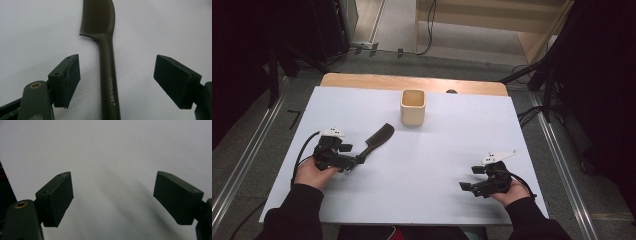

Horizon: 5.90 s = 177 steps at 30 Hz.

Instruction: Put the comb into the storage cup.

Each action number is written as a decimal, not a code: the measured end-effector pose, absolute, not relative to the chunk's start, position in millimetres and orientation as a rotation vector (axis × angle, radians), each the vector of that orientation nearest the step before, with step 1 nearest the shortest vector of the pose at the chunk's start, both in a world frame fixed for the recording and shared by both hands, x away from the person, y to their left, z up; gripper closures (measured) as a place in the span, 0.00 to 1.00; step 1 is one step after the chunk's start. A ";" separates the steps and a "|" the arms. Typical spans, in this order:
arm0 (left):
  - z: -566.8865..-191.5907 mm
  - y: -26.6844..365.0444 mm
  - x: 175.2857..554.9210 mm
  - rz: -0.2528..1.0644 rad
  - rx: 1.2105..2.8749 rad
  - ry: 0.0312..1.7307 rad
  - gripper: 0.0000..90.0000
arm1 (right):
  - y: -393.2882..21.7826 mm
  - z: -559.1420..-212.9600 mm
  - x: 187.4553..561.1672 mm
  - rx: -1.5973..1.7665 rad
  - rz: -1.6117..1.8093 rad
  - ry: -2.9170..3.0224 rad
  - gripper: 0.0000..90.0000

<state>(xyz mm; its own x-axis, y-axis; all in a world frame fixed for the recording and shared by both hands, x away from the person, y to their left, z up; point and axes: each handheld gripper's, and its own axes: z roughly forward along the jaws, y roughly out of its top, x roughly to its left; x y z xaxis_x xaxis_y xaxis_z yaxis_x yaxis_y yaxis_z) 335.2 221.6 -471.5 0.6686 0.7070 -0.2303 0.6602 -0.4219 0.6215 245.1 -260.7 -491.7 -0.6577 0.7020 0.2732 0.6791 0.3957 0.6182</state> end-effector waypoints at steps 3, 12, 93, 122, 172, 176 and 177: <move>-476.8 221.0 335.1 0.080 2.199 1.059 0.24 | -260.7 -491.7 245.1 1.285 1.125 2.597 0.16; -486.3 220.0 333.2 0.134 2.281 1.053 0.24 | -260.4 -491.9 245.2 1.274 1.123 2.603 0.16; -484.2 210.7 318.4 0.213 2.169 1.172 0.81 | -258.8 -493.7 245.7 1.267 1.093 2.618 0.16; -446.0 218.0 312.2 0.152 1.940 1.136 0.81 | -258.4 -493.3 245.4 1.265 1.097 2.618 0.16; -423.6 95.5 335.2 -0.036 1.906 0.901 0.81 | -262.2 -488.6 245.0 1.293 1.127 2.561 0.16; -427.3 81.9 335.3 -0.042 1.893 0.899 0.81 | -264.2 -486.7 245.3 1.324 1.153 2.530 0.16; -428.3 78.3 335.0 -0.040 1.890 0.900 0.81 | -265.1 -486.0 245.4 1.327 1.155 2.523 0.16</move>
